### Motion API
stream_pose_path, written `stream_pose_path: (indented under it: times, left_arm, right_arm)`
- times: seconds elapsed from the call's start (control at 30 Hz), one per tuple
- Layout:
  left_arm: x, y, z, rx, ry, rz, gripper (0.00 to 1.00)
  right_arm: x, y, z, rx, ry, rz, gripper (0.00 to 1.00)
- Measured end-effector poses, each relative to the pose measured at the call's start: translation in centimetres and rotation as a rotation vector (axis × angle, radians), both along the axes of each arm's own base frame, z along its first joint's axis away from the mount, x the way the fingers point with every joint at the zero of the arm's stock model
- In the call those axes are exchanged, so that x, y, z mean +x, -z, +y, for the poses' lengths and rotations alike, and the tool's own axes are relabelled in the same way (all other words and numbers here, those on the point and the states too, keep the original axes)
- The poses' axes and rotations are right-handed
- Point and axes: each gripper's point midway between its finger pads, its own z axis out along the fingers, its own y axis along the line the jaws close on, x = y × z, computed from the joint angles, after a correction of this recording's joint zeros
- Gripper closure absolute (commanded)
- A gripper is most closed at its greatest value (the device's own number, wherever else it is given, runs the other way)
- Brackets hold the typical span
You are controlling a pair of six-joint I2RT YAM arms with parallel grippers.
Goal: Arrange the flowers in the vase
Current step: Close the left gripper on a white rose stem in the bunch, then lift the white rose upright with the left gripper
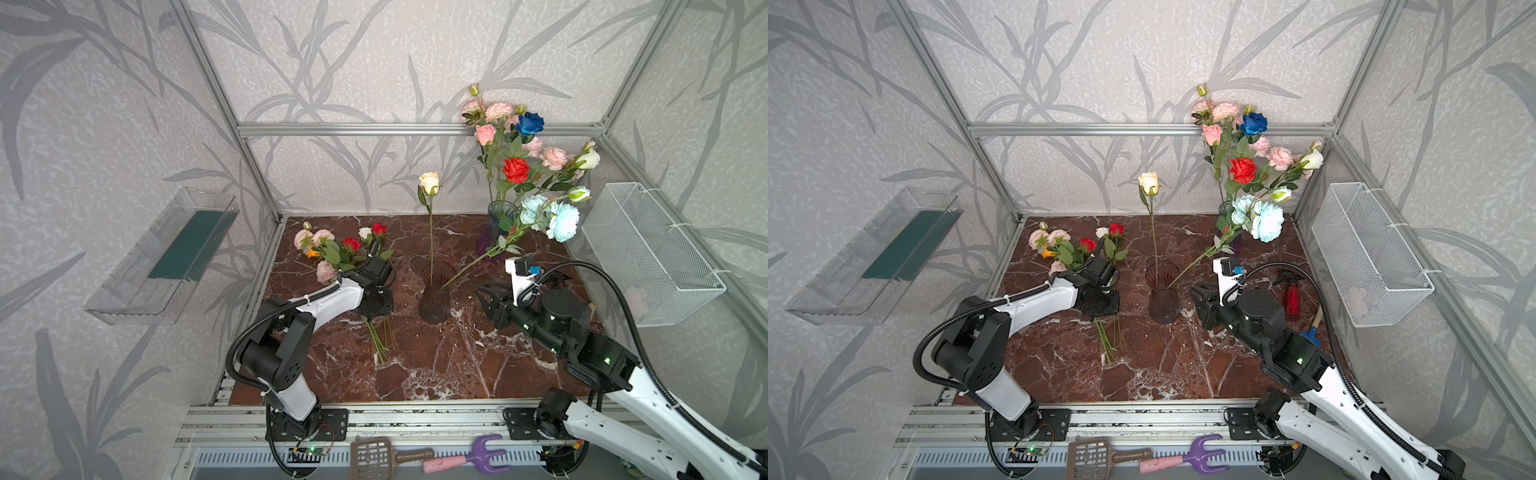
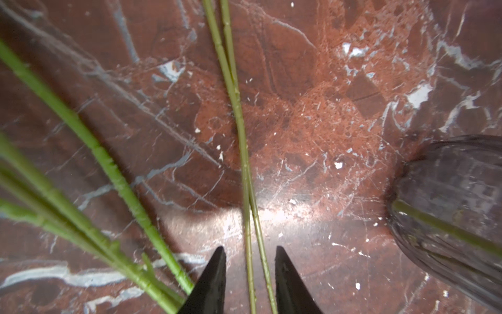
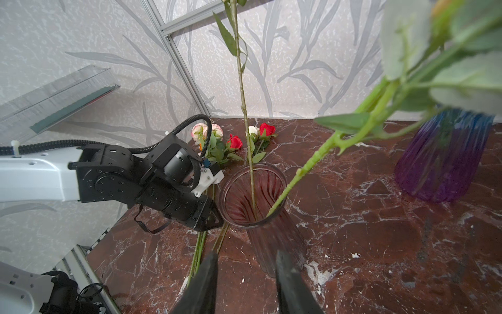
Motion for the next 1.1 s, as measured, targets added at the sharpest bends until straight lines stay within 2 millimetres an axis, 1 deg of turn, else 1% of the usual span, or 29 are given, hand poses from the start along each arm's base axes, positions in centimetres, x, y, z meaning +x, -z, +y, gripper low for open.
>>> stream_pose_path:
  times: [0.17, 0.27, 0.6, 0.67, 0.77, 0.87, 1.1]
  left_arm:
    - [-0.2, 1.7, -0.1, 0.037, 0.021, 0.033, 0.78]
    - [-0.2, 2.4, 0.2, 0.066, 0.022, 0.042, 0.85]
    - [0.0, 2.3, 0.6, 0.086, 0.020, 0.032, 1.00]
    - [0.1, 2.1, 0.5, 0.087, 0.021, 0.033, 1.00]
    - [0.3, 1.3, 0.5, 0.084, 0.023, 0.018, 1.00]
    - [0.7, -0.3, 0.5, 0.074, 0.021, -0.017, 1.00]
    - [1.3, -5.2, 0.4, 0.023, 0.007, -0.138, 1.00]
  right_arm:
    - [-0.2, 0.0, -0.3, -0.002, 0.004, 0.001, 0.63]
    - [-0.2, 0.0, -0.4, -0.002, 0.008, -0.001, 0.63]
    - [-0.1, 0.0, -0.5, -0.003, 0.018, -0.004, 0.63]
    - [-0.1, 0.0, -0.6, -0.003, 0.018, -0.004, 0.63]
    - [-0.1, -0.1, -0.6, -0.003, 0.018, -0.004, 0.63]
    - [-0.2, -0.1, -0.6, -0.001, 0.018, -0.006, 0.63]
    - [-0.5, -0.3, -1.0, 0.004, 0.019, -0.009, 0.63]
